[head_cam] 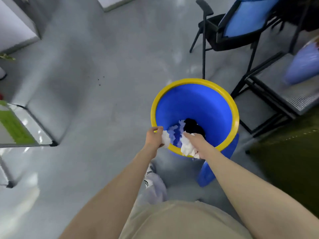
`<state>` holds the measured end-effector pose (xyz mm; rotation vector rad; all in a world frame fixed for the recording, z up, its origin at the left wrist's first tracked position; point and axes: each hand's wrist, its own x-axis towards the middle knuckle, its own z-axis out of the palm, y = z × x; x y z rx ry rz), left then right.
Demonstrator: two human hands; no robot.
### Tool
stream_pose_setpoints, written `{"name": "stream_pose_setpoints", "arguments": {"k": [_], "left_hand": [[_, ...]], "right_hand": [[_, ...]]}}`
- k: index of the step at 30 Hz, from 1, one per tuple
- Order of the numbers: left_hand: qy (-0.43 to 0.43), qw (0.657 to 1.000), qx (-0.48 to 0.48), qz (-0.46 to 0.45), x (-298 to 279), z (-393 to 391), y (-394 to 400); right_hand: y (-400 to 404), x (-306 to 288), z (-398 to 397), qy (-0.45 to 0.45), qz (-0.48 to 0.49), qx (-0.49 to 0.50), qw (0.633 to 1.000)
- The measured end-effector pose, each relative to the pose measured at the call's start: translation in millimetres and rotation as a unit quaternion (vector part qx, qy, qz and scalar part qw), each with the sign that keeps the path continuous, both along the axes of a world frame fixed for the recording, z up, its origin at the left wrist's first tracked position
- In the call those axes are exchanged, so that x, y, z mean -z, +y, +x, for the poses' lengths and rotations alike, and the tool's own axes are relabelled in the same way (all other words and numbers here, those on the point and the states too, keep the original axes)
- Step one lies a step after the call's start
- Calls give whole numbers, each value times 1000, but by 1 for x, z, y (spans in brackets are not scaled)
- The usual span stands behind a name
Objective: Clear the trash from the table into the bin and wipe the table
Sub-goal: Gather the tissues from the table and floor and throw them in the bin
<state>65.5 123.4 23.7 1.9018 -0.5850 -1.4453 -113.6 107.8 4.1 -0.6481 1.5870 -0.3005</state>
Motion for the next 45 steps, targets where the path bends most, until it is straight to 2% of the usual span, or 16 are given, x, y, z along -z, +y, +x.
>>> {"name": "stream_pose_setpoints", "arguments": {"k": [3, 7, 13, 17, 26, 32, 38, 42, 45], "left_hand": [[31, 996, 82, 8, 5, 17, -36], [40, 988, 148, 9, 16, 30, -81], [50, 968, 240, 47, 35, 26, -120], [54, 954, 287, 71, 42, 15, -136], [37, 934, 345, 88, 50, -10, -190], [16, 922, 376, 95, 65, -34, -221], [6, 885, 449, 122, 96, -40, -258], [11, 841, 526, 124, 126, -53, -279], [15, 811, 570, 131, 150, -60, -284]], "right_hand": [[-12, 2, 16, 13, 21, 98, 995], [-28, 6, 33, 63, 2, 191, 980], [-39, 16, 43, 25, 67, 280, 957], [-50, 31, 40, 22, 58, 278, 959], [-104, 56, 31, -32, 81, 394, 915], [-119, 71, 20, -21, 78, 399, 914], [-134, 94, 30, 12, 66, 461, 885], [-152, 111, 40, 35, 75, 535, 841], [-161, 132, 47, 20, 91, 580, 809]]}}
